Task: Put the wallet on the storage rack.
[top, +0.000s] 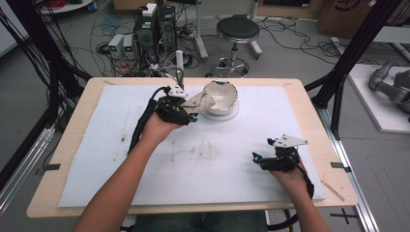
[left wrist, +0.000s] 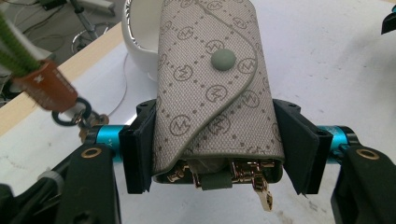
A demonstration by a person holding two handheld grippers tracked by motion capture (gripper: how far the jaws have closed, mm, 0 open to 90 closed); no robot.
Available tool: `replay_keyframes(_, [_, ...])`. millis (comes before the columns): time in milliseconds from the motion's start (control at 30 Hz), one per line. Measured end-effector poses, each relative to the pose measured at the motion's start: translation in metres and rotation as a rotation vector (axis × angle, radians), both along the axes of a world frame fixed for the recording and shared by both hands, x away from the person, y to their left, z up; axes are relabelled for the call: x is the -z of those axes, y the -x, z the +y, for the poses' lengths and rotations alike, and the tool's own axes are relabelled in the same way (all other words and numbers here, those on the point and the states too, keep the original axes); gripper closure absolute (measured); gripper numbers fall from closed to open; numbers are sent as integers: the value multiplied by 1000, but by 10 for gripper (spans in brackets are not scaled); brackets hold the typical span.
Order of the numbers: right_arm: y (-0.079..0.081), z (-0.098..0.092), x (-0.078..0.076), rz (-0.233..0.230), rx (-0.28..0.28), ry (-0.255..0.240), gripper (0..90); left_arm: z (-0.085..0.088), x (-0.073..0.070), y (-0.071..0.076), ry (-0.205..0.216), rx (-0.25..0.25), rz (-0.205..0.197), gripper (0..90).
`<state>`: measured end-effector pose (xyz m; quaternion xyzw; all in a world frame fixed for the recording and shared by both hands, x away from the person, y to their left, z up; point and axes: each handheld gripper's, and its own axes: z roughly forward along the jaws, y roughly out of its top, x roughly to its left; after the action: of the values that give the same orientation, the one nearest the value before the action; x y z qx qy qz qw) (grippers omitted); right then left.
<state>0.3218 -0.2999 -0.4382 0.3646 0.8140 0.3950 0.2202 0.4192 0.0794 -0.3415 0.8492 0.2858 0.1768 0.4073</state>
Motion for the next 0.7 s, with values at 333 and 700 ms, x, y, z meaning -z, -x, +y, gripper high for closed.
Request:
replay_keyframes(333, [-1, 4, 1, -2, -10, 9, 179, -32, -6, -29, -36, 7, 19, 363])
replay_keyframes(700, [-2, 5, 1, 1, -16, 13, 179, -60, 9, -57, -94, -15, 60, 362])
